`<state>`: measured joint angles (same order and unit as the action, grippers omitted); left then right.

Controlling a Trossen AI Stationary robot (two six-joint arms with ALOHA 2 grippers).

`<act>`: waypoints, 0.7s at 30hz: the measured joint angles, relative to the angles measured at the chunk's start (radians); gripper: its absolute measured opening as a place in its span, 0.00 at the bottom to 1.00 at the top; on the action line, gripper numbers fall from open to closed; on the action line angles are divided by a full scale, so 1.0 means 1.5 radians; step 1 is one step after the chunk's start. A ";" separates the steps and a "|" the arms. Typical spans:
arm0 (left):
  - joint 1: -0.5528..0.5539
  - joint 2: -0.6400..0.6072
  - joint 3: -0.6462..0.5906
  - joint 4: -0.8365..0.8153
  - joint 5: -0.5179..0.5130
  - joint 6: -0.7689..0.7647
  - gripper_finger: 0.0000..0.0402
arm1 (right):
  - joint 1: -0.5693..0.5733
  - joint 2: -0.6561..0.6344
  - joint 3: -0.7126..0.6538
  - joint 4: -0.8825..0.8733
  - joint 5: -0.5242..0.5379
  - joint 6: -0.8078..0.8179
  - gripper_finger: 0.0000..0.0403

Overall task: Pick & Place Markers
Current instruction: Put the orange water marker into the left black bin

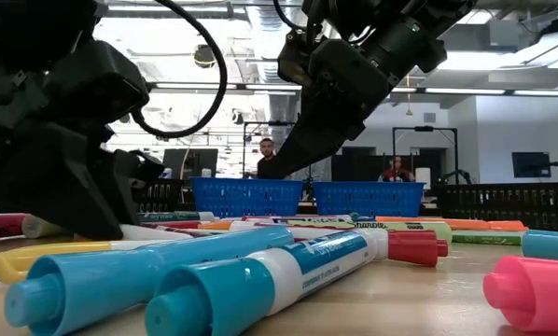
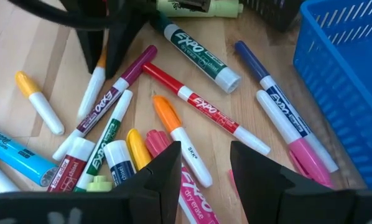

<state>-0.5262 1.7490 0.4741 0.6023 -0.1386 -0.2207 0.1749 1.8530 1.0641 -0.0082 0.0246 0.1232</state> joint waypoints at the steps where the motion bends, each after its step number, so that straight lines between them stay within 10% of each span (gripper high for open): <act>1: 0.000 0.000 0.000 0.000 0.001 -0.001 0.23 | 0.000 0.000 0.000 0.000 0.000 0.000 0.32; 11: -0.001 0.000 0.000 -0.007 0.017 0.002 0.35 | 0.000 0.000 0.000 0.000 0.000 0.000 0.32; 21: 0.001 -0.002 0.001 -0.040 -0.013 0.019 0.09 | 0.000 0.000 0.000 0.000 0.000 0.000 0.32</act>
<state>-0.5246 1.7466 0.4759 0.5426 -0.1586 -0.1925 0.1749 1.8530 1.0637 -0.0082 0.0242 0.1232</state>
